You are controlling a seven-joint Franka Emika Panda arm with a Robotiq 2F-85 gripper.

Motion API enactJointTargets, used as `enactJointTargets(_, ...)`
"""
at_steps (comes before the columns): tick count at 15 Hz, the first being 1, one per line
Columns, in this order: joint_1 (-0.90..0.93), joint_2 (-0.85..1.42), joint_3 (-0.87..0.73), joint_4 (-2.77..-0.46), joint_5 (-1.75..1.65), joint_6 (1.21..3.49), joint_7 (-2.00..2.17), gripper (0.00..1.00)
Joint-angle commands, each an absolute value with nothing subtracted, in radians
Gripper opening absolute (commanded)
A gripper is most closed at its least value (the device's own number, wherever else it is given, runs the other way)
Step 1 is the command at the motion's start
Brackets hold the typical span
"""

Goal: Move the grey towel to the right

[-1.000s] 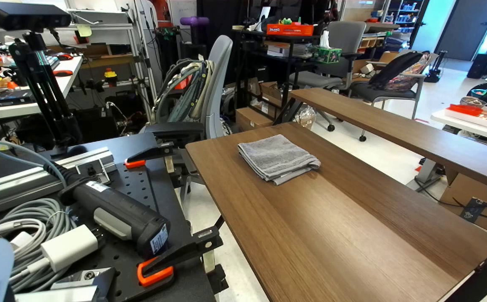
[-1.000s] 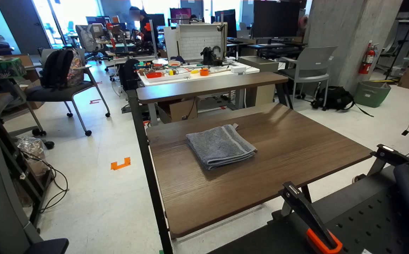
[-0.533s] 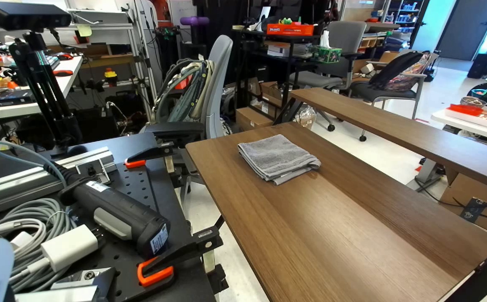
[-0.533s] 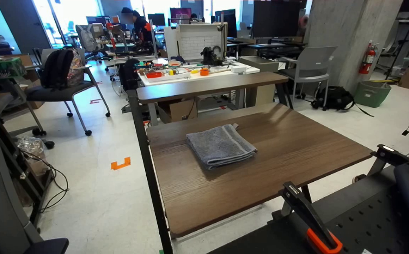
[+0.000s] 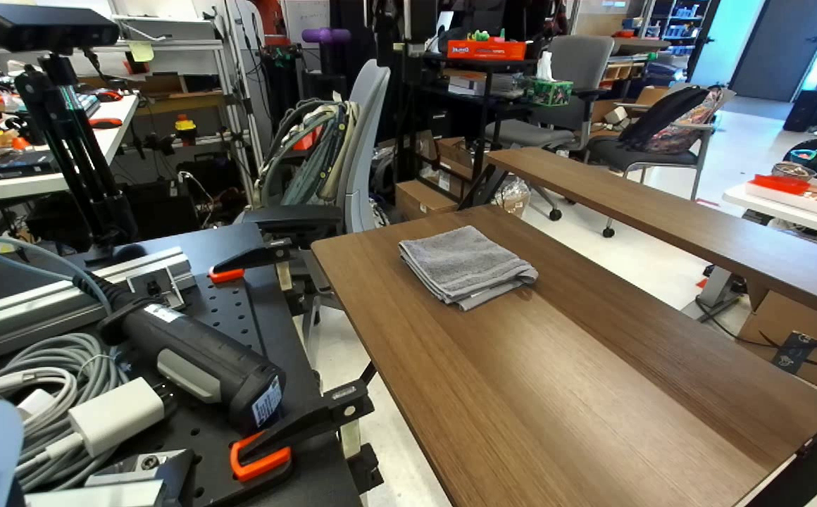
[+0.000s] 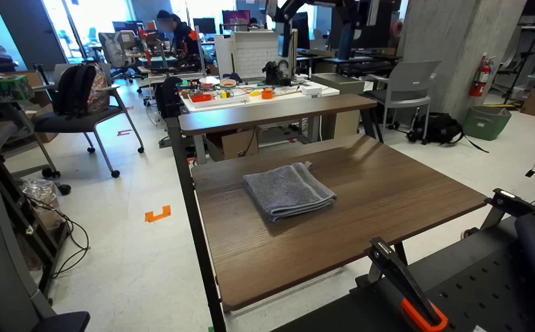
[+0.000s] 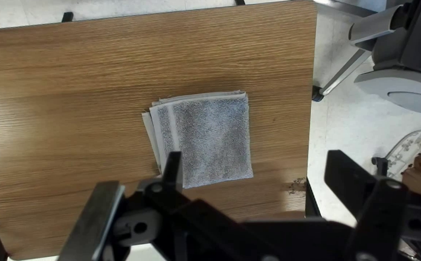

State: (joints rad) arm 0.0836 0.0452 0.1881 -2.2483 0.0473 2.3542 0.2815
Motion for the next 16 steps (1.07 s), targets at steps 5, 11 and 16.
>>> enactJointTargets(5, 0.107, 0.117, 0.161, -2.210, 0.053, 2.374, 0.273, 1.00)
enactJointTargets(11, 0.115, 0.300, 0.137, -2.098, 0.037, 2.396, 0.272, 1.00)
enactJointTargets(16, 0.125, 0.473, 0.101, -1.989, 0.032, 2.494, 0.258, 1.00)
